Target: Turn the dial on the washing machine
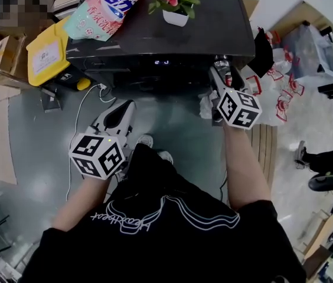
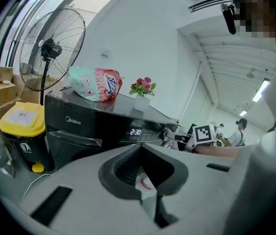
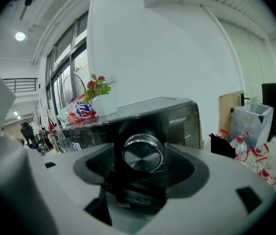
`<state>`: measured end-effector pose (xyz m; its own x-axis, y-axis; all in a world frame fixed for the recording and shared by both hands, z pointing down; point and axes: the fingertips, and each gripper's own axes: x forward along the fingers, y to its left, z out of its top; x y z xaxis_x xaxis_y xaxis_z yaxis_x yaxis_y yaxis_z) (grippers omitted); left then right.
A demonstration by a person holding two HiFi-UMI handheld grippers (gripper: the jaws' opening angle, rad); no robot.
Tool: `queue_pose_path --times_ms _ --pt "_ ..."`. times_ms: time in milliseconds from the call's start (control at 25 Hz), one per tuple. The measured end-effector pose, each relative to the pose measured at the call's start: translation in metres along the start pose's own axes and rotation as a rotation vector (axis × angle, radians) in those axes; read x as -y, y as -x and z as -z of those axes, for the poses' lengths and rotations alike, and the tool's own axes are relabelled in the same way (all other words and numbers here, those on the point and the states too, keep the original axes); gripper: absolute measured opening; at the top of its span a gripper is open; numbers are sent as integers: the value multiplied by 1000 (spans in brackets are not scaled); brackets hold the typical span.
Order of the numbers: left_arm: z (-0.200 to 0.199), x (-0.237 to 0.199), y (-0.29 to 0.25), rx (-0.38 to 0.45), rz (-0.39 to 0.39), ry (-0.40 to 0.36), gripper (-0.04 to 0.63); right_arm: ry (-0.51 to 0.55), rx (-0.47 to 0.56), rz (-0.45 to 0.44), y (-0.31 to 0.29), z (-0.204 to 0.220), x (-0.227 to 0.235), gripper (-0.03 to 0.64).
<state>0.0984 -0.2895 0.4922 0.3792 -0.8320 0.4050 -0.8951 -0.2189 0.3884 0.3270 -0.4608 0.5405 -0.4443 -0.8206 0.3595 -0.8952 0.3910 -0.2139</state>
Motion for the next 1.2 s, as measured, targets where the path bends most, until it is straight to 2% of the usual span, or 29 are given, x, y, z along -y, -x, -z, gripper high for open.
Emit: queue_pose_path --times_ms 240,400,600,680,760,880,1040,1200 --pt "-14 15 8 23 39 -38 5 120 41 -47 26 -35 -24 308" --pt "-30 25 17 38 68 -72 6 169 53 -142 51 -53 -55 285" --pt "-52 47 27 40 138 -108 6 167 39 -301 95 -69 -105 244" --pt "-62 60 37 46 184 -121 6 113 46 -385 119 -79 -131 184" --pt "-72 73 51 51 237 -141 6 59 84 -451 144 -94 -157 161" --pt "-87 91 80 57 305 -160 6 66 126 -477 178 -110 -188 98" --pt "-102 100 126 81 349 -160 5 28 180 -524 219 -120 -228 3" --pt "-108 103 168 108 408 -132 6 45 180 -557 249 -113 -267 3"
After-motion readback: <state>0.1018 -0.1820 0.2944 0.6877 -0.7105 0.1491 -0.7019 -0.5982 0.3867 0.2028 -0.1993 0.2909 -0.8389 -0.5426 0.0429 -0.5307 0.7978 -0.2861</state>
